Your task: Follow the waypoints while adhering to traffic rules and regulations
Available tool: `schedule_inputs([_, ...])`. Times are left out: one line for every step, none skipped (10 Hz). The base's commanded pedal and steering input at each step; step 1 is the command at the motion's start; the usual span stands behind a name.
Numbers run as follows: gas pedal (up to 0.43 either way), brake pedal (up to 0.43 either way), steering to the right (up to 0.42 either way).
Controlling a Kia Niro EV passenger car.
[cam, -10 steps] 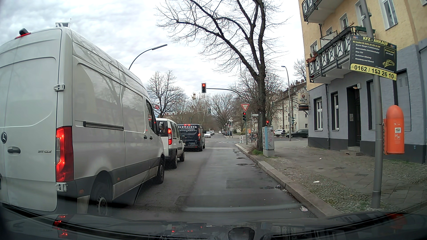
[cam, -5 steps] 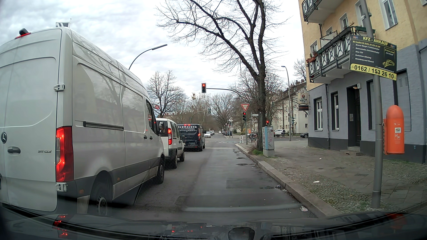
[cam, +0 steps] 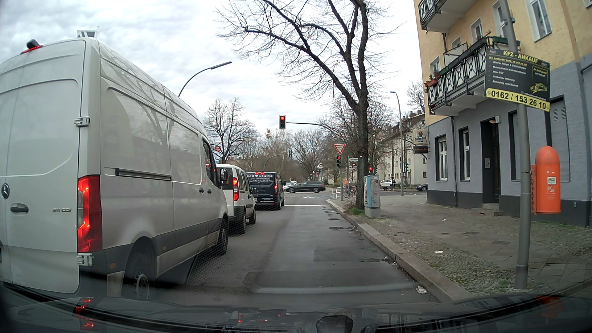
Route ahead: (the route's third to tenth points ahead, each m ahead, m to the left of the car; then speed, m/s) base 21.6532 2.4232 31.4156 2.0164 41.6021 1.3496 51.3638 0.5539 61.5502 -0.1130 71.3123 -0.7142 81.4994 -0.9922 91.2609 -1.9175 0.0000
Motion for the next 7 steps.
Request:
schedule_inputs([0.000, 0.421, -0.019])
schedule_inputs([0.000, 0.421, -0.018])
schedule_inputs([0.000, 0.421, -0.018])
schedule_inputs([0.000, 0.421, -0.018])
schedule_inputs([0.000, 0.421, -0.019])
schedule_inputs([0.000, 0.421, -0.018])
schedule_inputs([0.000, 0.421, -0.019])
